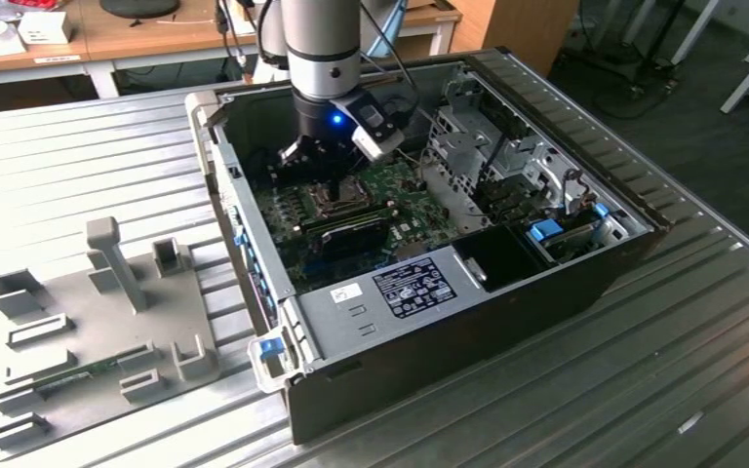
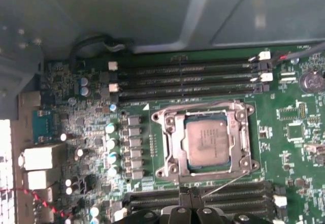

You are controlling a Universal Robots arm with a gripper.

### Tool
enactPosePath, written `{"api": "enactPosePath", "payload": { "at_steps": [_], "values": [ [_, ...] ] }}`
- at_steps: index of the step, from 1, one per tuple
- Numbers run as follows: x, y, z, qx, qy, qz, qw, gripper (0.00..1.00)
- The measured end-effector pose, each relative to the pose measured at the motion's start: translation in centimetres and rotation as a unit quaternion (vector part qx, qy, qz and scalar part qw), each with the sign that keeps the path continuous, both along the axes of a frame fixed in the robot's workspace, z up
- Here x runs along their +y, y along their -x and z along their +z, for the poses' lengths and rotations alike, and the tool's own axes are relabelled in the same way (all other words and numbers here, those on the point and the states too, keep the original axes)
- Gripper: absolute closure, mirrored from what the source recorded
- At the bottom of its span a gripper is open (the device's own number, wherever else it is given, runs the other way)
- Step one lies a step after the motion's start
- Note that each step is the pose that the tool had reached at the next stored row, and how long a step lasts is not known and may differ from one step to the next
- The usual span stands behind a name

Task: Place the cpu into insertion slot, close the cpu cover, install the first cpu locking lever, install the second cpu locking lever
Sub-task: 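Install the second cpu locking lever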

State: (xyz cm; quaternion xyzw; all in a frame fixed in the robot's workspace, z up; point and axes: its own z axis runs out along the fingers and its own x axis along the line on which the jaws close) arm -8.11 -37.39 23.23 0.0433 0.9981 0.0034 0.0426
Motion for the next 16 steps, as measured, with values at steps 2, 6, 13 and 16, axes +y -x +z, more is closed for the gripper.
{"api": "enactPosePath", "payload": {
  "at_steps": [2, 6, 13, 16],
  "values": [
    [-0.26, 0.18, 0.0, 0.0, 0.0, 0.0, 1.0, 0.89],
    [-0.29, 0.22, 0.0, 0.0, 0.0001, 0.0, 1.0, 0.89],
    [-0.26, 0.23, 0.0, 0.0, 0.0001, 0.0, 1.0, 0.89],
    [-0.25, 0.23, 0.0, 0.0, 0.0001, 0.0, 1.0, 0.89]
  ]
}}
